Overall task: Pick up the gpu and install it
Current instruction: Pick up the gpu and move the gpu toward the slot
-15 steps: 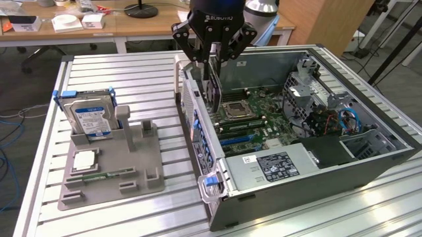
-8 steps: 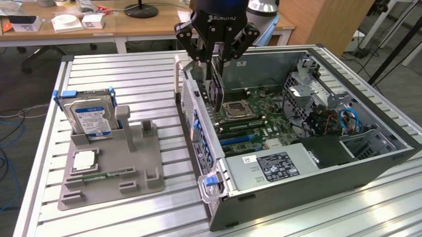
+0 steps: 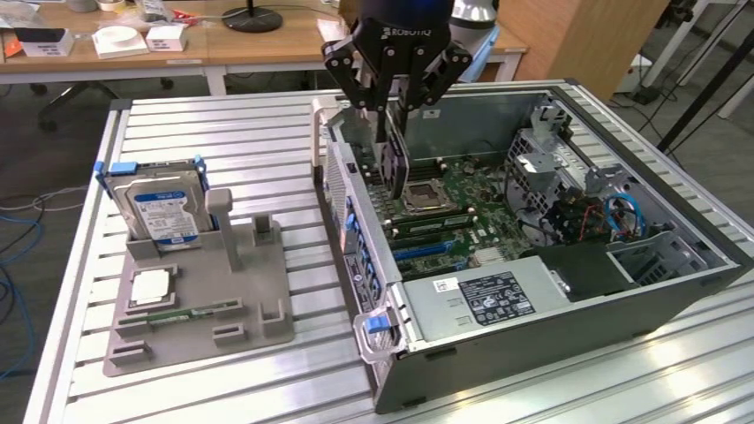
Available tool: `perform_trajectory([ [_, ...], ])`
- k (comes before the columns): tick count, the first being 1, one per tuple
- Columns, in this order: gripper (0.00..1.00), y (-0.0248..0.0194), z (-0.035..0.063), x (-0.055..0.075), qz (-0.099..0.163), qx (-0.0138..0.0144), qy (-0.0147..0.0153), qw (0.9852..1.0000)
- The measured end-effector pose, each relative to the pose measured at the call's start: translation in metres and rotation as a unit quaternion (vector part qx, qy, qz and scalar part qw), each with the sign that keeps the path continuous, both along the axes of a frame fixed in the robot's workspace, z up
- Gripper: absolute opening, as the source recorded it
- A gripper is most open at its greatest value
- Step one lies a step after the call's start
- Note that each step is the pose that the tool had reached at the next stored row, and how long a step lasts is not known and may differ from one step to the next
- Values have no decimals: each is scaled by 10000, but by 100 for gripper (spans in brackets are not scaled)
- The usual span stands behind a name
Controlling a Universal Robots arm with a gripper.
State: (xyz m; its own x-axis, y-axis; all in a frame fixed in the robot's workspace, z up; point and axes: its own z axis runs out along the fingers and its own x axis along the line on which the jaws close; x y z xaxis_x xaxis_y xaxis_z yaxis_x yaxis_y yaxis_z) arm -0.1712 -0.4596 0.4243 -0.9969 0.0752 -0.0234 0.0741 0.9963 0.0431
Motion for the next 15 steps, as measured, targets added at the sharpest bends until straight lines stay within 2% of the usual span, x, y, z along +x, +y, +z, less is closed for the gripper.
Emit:
perform_trajectory([
  [15, 26, 0, 0, 78, 0, 0, 0, 10000],
])
